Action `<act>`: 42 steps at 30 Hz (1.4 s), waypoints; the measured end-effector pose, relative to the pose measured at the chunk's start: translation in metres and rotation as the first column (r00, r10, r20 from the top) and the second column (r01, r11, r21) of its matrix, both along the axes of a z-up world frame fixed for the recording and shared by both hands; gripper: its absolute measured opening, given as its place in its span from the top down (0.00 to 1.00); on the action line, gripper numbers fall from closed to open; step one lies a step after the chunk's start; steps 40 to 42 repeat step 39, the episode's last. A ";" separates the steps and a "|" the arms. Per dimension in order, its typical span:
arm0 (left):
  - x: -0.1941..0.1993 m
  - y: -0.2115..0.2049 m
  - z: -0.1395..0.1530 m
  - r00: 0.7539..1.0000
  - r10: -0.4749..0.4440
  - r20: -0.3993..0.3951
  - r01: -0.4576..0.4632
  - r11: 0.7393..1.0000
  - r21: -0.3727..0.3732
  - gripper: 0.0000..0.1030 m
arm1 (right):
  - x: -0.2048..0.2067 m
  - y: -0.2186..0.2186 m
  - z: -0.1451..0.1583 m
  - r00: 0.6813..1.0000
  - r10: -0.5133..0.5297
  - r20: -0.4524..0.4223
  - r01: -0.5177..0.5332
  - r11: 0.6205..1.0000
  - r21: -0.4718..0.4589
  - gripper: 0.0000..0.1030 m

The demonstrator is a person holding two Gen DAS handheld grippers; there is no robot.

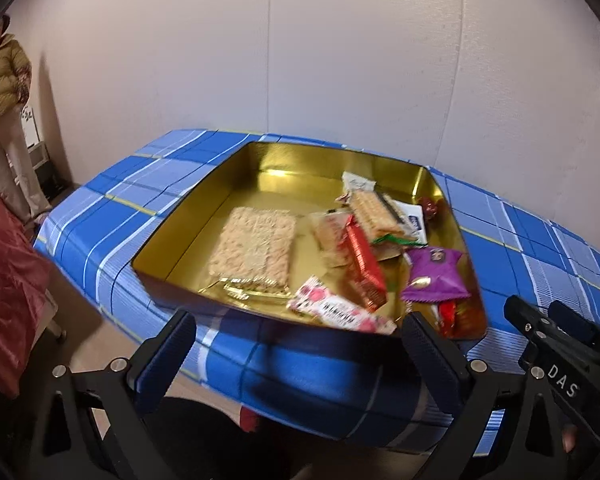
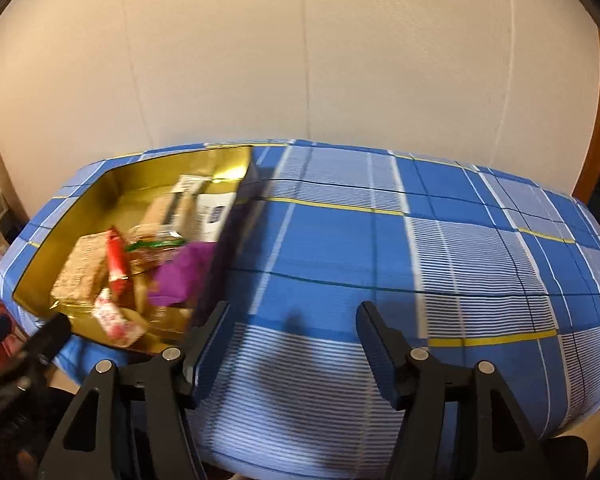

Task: Organize snacks

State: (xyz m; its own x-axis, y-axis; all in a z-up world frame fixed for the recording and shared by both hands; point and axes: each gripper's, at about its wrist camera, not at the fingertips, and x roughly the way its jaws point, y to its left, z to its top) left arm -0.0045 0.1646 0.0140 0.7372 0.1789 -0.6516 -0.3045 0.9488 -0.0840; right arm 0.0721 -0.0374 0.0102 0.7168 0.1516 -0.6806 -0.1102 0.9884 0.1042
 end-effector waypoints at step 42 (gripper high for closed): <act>-0.010 0.004 -0.004 0.998 0.028 0.055 -0.029 0.999 0.024 0.00 | -0.021 0.032 0.004 0.999 0.008 0.044 -0.004 0.997 -0.072 0.37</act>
